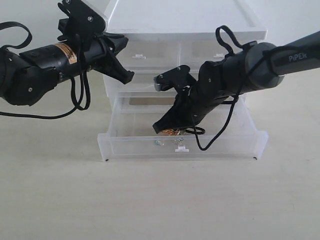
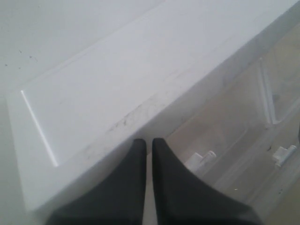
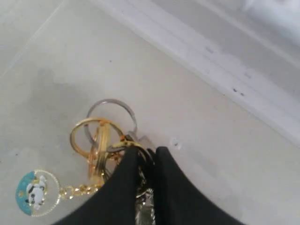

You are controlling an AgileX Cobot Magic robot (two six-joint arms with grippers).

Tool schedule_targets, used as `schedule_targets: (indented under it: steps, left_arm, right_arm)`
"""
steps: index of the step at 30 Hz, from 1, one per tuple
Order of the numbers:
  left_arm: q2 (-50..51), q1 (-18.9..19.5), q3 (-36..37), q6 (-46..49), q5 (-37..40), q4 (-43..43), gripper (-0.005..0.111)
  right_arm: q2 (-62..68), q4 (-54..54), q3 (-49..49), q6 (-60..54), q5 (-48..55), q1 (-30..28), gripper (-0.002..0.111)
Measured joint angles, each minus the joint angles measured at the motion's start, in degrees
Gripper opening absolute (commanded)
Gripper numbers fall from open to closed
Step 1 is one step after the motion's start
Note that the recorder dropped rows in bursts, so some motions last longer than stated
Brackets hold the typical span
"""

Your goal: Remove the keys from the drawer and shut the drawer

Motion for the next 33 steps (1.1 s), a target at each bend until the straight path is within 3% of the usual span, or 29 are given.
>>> schedule_targets:
  steps: [19,21,23,24,25,33]
  left_arm:
    - [0.0,0.0,0.0,0.0,0.0,0.0,0.004]
    - [0.0,0.0,0.0,0.0,0.0,0.0,0.004]
    - [0.0,0.0,0.0,0.0,0.0,0.0,0.004]
    - [0.0,0.0,0.0,0.0,0.0,0.0,0.004]
    - [0.0,0.0,0.0,0.0,0.0,0.0,0.004]
    - [0.0,0.0,0.0,0.11,0.0,0.0,0.004]
  right_arm:
    - [-7.84,0.0,0.21,0.01,2.39,0.0,0.0]
    - [-7.84,0.0,0.21,0.01,2.9,0.0,0.012]
    - [-6.95,0.0,0.21,-0.07,2.97,0.0,0.041]
    - [-6.25,0.0,0.21,-0.07,2.97,0.0,0.064]
    - [-4.84,0.12,0.21,-0.24,2.85,0.0,0.075]
    - [-0.67,2.67,0.34,-0.1,-1.0,0.62,0.074]
